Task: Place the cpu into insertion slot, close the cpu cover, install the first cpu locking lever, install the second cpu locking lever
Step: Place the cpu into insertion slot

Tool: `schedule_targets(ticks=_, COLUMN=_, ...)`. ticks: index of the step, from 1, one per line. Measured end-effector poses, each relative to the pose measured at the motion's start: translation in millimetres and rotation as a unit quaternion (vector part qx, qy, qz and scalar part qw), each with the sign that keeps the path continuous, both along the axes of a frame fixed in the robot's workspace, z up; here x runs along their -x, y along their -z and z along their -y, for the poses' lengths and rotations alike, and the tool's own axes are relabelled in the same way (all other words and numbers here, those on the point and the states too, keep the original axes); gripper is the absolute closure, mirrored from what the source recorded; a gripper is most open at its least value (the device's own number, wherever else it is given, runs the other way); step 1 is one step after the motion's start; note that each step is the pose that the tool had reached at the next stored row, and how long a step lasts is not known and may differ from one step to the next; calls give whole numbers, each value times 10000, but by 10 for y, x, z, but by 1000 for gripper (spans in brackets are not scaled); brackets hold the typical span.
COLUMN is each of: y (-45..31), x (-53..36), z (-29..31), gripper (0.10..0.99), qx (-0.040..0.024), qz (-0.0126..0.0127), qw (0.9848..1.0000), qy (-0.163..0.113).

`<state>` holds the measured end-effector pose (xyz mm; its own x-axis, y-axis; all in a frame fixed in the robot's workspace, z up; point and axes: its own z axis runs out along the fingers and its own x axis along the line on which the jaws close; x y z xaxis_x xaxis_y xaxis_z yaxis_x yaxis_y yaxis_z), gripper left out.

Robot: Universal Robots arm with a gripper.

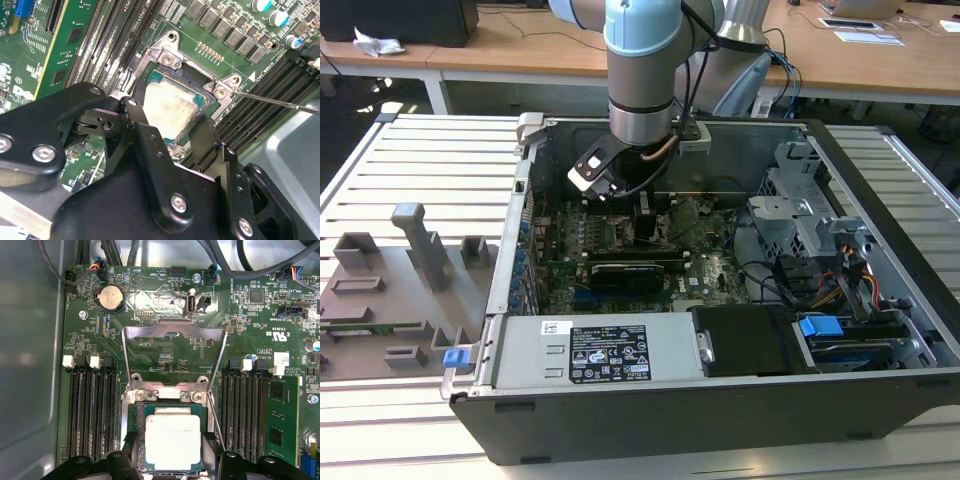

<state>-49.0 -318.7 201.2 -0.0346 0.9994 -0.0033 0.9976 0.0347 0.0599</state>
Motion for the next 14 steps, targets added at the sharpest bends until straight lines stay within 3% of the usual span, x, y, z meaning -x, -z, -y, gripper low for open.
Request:
schedule_targets(ticks=12, y=10, x=61, z=-44, gripper=471, qx=-10, qz=-1, qw=10000, qy=-1)
schedule_targets(ticks=14, y=-30, x=61, z=-44, gripper=471, qx=-9, qz=0, qw=10000, qy=-1)
